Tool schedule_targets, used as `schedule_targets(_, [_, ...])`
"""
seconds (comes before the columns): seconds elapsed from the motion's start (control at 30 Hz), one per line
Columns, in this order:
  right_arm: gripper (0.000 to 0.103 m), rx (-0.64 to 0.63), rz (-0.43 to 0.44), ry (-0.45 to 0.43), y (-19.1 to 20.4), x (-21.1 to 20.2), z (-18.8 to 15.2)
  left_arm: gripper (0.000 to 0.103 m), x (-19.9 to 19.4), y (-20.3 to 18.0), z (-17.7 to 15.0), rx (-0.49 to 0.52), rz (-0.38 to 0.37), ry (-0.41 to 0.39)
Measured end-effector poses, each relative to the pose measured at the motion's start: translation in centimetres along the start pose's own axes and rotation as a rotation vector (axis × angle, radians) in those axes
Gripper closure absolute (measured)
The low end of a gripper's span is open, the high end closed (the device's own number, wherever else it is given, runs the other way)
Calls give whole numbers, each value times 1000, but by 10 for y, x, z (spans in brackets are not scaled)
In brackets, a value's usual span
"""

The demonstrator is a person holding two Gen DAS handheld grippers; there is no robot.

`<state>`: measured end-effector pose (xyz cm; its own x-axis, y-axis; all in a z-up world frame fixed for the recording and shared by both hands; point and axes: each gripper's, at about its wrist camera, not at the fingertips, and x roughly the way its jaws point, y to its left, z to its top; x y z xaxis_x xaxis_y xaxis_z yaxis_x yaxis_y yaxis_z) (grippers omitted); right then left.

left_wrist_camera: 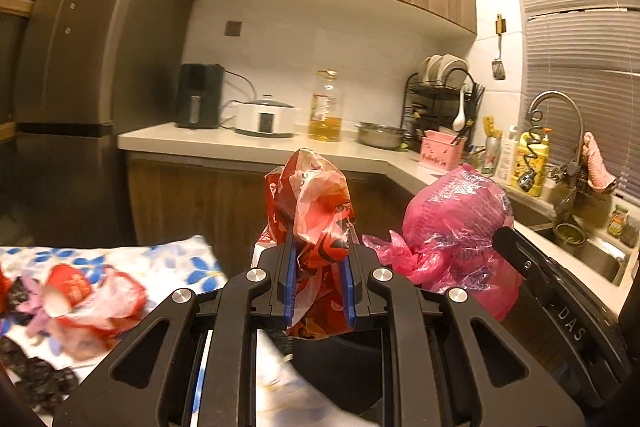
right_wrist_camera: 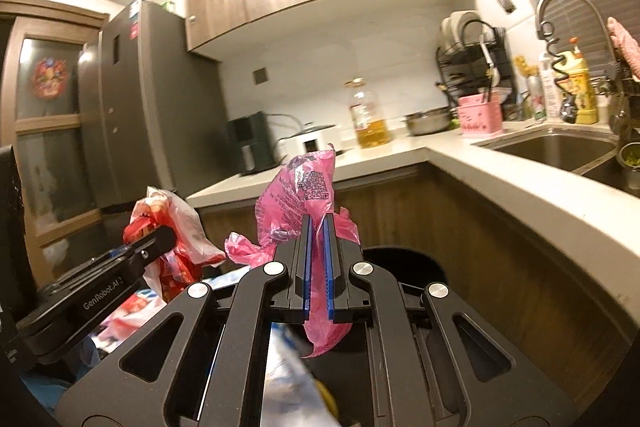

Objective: Collect trash
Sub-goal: 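Carry the red and pink bags in both tools over the black bin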

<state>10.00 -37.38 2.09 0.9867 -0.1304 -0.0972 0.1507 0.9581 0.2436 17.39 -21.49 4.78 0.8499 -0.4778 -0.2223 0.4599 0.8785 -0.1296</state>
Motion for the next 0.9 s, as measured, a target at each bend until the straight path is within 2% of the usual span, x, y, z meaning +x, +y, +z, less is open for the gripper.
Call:
schedule_targets(0.43, [97, 16, -72, -9, -29, 34, 14, 84, 60, -20, -6, -1, -75, 49])
schedule_targets(0.9, [97, 14, -82, 9, -34, 56, 12, 83, 81, -22, -7, -3, -98, 68])
